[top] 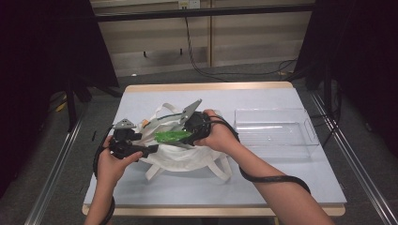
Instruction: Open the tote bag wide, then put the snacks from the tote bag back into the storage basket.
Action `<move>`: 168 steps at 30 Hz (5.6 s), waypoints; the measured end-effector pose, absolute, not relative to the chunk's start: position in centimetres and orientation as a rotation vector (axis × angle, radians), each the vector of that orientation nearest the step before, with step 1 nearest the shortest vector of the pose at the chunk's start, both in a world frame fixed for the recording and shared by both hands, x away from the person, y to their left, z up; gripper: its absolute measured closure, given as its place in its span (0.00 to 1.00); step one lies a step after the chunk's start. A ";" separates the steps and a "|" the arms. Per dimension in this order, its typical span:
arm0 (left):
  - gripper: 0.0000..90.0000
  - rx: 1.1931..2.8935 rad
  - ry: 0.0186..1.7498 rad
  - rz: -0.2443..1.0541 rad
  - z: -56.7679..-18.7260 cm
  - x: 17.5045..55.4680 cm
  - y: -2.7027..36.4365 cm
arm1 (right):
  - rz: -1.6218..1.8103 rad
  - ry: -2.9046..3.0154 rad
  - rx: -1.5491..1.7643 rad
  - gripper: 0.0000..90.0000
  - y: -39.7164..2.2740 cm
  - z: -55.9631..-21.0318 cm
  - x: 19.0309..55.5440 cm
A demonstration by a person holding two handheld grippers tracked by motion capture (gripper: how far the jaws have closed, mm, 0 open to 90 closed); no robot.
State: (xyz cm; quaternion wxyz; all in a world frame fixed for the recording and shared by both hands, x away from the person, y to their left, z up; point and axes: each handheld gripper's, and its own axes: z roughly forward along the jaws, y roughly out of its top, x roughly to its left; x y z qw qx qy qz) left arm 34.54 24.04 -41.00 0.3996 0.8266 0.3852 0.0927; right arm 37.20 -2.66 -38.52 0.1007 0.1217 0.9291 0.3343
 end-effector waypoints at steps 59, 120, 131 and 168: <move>0.12 2.131 0.937 0.226 -41.2 34.2 23.1 | 0.846 2.876 0.393 1.00 -5.4 -32.0 38.1; 0.11 2.102 0.888 0.187 -40.6 33.9 22.1 | 0.791 2.971 0.413 1.00 -8.7 -24.7 38.0; 0.11 2.106 0.882 0.183 -40.5 33.9 21.9 | 0.782 2.965 0.432 1.00 -9.8 -23.4 38.0; 0.10 2.113 0.860 0.169 -40.4 33.9 21.6 | 0.775 2.971 0.500 1.00 -13.9 -21.2 38.1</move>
